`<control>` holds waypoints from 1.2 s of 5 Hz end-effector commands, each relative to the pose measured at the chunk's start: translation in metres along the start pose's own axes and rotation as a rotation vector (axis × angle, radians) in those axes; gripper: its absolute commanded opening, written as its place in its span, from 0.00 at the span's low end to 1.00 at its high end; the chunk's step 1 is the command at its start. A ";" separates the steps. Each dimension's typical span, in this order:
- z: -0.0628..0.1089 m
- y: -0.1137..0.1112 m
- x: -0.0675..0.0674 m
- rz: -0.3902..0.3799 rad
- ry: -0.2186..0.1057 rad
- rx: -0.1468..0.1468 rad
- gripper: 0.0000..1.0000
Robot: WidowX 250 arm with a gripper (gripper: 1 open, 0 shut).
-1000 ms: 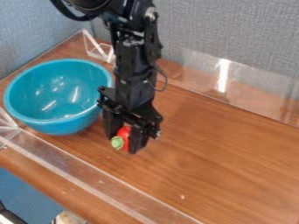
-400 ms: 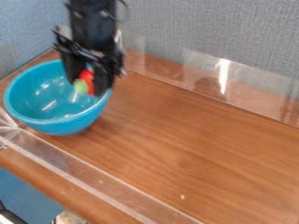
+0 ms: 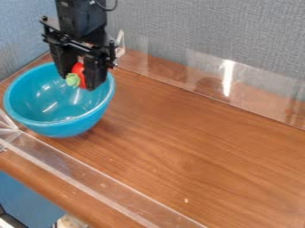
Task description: Put the strawberry in the blue bowl
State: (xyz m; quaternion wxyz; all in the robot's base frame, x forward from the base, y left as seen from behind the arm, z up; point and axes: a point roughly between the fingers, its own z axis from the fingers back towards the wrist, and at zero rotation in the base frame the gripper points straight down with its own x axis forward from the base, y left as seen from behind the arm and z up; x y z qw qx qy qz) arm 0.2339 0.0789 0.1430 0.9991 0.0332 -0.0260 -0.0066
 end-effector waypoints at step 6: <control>0.040 0.008 0.005 0.011 -0.135 0.065 0.00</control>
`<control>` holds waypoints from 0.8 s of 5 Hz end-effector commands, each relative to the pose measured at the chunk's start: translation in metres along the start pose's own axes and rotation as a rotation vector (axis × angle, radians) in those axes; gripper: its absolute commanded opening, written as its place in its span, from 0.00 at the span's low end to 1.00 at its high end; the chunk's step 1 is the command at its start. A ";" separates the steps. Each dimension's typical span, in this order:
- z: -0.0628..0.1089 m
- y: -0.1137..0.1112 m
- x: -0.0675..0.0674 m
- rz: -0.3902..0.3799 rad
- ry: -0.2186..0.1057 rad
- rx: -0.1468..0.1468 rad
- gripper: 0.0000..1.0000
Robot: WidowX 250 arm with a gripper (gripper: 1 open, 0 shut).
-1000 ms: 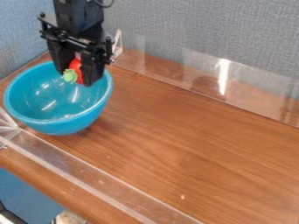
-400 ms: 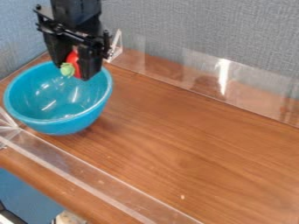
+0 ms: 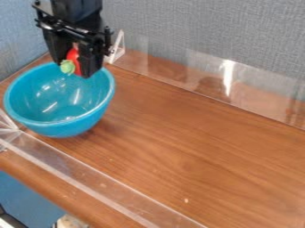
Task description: Put the strawberry in the blue bowl
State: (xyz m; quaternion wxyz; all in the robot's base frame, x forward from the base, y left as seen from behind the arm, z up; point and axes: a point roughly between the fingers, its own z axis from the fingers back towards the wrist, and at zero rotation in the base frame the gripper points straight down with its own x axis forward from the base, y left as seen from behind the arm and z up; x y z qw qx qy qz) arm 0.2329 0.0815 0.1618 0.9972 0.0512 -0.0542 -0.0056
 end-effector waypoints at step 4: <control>0.021 0.005 0.006 0.005 -0.094 0.048 0.00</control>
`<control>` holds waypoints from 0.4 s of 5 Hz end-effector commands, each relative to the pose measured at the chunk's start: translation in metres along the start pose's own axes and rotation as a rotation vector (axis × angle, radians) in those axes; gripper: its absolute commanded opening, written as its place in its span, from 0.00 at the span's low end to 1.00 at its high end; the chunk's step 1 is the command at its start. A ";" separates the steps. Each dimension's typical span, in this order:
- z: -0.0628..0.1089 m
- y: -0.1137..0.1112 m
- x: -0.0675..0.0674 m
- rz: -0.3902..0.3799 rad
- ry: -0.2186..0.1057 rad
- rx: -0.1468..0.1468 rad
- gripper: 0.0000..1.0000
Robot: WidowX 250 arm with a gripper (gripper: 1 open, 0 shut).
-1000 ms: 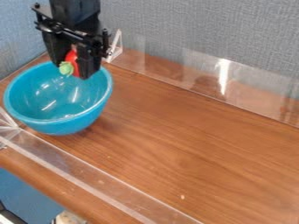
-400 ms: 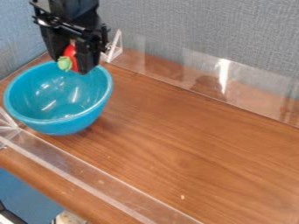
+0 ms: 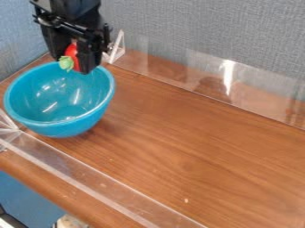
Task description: Put the strawberry in the blue bowl
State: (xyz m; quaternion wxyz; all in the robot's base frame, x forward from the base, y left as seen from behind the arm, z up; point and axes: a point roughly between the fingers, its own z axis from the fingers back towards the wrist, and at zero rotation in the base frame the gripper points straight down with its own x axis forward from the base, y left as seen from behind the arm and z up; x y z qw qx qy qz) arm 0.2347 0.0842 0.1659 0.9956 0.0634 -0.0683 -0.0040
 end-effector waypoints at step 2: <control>0.016 0.001 0.005 -0.002 -0.070 0.032 0.00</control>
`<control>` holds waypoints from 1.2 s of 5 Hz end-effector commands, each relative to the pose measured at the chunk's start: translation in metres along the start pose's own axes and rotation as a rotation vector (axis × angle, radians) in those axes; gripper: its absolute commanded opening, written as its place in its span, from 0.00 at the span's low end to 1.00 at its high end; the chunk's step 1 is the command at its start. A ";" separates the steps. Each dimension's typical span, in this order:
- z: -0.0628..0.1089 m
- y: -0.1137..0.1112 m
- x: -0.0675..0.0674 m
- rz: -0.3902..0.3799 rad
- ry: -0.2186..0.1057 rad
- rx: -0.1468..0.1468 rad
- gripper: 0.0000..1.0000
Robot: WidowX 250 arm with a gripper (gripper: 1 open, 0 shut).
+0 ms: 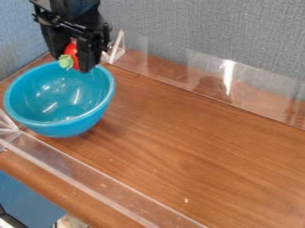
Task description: Put the strawberry in the blue bowl
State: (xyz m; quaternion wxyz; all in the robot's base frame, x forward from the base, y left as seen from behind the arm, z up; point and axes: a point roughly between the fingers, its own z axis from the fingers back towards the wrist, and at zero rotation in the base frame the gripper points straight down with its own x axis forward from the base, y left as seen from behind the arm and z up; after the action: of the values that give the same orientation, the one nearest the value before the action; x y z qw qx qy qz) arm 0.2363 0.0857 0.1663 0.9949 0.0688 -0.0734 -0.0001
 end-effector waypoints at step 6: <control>0.006 -0.007 -0.006 -0.020 -0.021 0.045 0.00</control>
State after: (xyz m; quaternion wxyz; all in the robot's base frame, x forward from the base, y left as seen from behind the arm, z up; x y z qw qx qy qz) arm 0.2295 0.0777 0.1619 0.9939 0.0865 -0.0674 -0.0132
